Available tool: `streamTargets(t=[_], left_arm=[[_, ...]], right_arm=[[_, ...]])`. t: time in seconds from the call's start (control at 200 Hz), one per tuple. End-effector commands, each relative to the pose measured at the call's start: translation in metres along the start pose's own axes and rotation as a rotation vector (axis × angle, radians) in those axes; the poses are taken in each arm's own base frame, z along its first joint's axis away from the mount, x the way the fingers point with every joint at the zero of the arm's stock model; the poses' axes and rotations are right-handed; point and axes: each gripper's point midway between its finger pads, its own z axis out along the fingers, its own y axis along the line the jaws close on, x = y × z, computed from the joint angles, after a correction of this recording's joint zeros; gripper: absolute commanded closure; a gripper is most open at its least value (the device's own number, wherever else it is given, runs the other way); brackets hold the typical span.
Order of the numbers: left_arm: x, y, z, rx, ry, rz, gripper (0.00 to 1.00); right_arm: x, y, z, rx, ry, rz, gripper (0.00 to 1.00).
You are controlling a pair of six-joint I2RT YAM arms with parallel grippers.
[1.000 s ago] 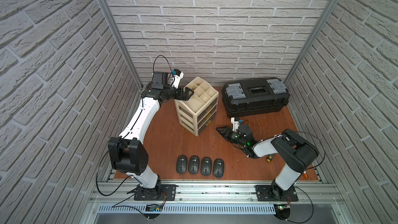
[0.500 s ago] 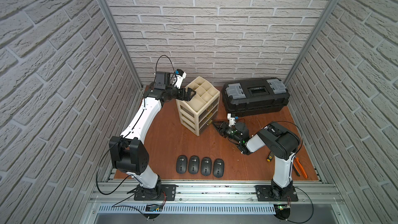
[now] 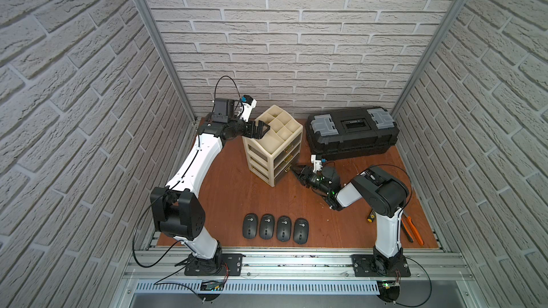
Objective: Take the mice out of the drawer
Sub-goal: Open the drawer in the storage box.
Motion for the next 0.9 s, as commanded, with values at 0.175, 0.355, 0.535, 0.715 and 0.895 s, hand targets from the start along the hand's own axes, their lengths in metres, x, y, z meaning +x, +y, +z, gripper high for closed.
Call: streamTargets(t=[0.175, 0.355, 0.535, 0.715, 0.895], left_arm=[[0.057, 0.007, 0.030, 0.003, 0.186, -0.063, 0.02], [0.057, 0.006, 0.030, 0.007, 0.186, -0.062, 0.02], [0.058, 0.006, 0.031, 0.008, 0.189, -0.062, 0.02], [0.059, 0.005, 0.032, 0.008, 0.195, -0.059, 0.02], [0.062, 0.006, 0.034, -0.005, 0.209, -0.051, 0.02]], right_arm=[[0.000, 0.003, 0.013, -0.033, 0.007, 0.003, 0.64], [0.001, -0.001, 0.017, -0.027, 0.001, 0.006, 0.66], [0.000, -0.001, 0.023, -0.037, 0.001, 0.016, 0.69], [0.000, -0.004, 0.027, -0.036, 0.003, 0.025, 0.73], [-0.001, -0.004, 0.026, -0.047, -0.011, 0.035, 0.82]])
